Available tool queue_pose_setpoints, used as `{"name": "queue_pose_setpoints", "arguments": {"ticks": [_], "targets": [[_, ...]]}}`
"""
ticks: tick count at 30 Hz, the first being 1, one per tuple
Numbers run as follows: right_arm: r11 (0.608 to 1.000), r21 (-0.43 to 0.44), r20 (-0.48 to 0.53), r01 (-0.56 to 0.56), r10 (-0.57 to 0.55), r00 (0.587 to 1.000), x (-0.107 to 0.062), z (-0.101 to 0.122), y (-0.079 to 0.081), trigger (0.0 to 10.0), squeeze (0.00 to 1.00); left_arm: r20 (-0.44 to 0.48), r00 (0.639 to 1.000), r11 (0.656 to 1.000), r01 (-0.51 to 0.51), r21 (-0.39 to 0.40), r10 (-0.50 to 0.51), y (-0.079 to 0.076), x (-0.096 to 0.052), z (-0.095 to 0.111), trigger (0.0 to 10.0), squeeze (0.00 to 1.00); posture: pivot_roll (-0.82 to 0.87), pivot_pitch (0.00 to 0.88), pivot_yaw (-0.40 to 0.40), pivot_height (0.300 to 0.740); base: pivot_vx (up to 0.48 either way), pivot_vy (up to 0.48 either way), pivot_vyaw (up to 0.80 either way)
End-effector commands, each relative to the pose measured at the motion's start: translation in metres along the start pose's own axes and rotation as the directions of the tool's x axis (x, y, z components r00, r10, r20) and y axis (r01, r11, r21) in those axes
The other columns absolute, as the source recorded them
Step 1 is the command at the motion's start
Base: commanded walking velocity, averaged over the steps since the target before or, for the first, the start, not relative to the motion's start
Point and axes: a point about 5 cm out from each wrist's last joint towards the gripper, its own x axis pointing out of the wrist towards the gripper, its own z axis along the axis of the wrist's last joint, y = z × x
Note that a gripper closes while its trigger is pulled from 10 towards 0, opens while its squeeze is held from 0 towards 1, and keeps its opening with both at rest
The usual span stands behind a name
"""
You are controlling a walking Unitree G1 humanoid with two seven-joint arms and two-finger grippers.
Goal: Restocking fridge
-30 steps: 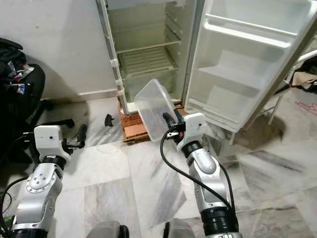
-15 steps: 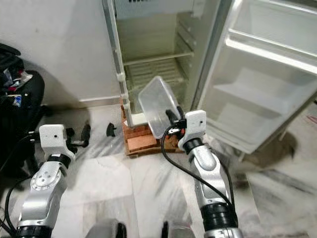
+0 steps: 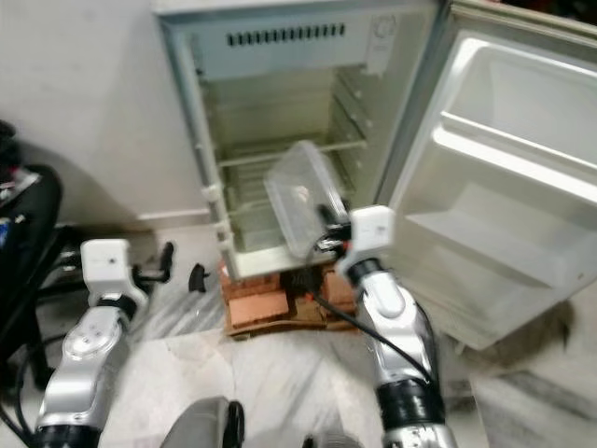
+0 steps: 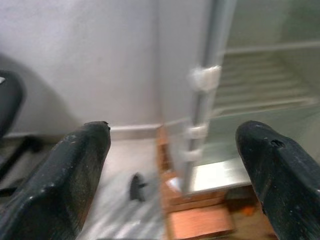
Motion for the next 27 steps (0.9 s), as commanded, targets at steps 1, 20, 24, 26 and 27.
{"name": "queue_pose_setpoints", "arguments": {"ticks": [1, 20, 24, 26, 27], "targets": [[0.999, -0.022, 0.0, 0.025, -0.025, 1.0, -0.0044, 0.0006, -0.0098, 10.0, 0.0, 0.002, 1.0, 1.0, 0.015, -0.015, -0.015, -0.0062, 0.0006, 0.0016, 10.0, 0.0, 0.07, 0.083, -0.006, 0.74, 0.341, 0.337, 0.0], [0.999, -0.033, -0.002, 0.02, -0.02, 1.0, -0.0012, -0.0006, -0.0114, 10.0, 0.0, -0.012, 1.0, 1.0, 0.015, -0.011, -0.015, -0.0065, 0.0028, -0.0001, 10.0, 0.0, 0.07, 0.072, -0.011, 0.74, 0.179, 0.406, 0.0], [0.999, -0.033, -0.005, 0.028, -0.029, 1.0, -0.0004, -0.0017, -0.0135, 10.0, 0.0, 0.001, 1.0, 1.0, 0.018, -0.005, -0.018, -0.007, 0.0029, 0.0007, 10.0, 0.0, 0.07, 0.068, -0.013, 0.74, 0.0, 0.0, 0.0], [0.999, -0.033, -0.005, 0.03, -0.03, 1.0, -0.0005, -0.0021, -0.0134, 10.0, 0.0, 0.0, 1.0, 1.0, 0.016, -0.005, -0.016, -0.0069, 0.0029, 0.0005, 10.0, 0.0, 0.07, 0.065, -0.013, 0.74, 0.0, 0.0, 0.0], [0.999, -0.033, -0.005, 0.029, -0.029, 1.0, -0.0005, -0.0021, -0.0131, 10.0, 0.0, -0.001, 1.0, 1.0, 0.016, -0.006, -0.016, -0.007, 0.0028, 0.0003, 10.0, 0.0, 0.07, 0.065, -0.013, 0.74, 0.0, 0.0, 0.0]]}}
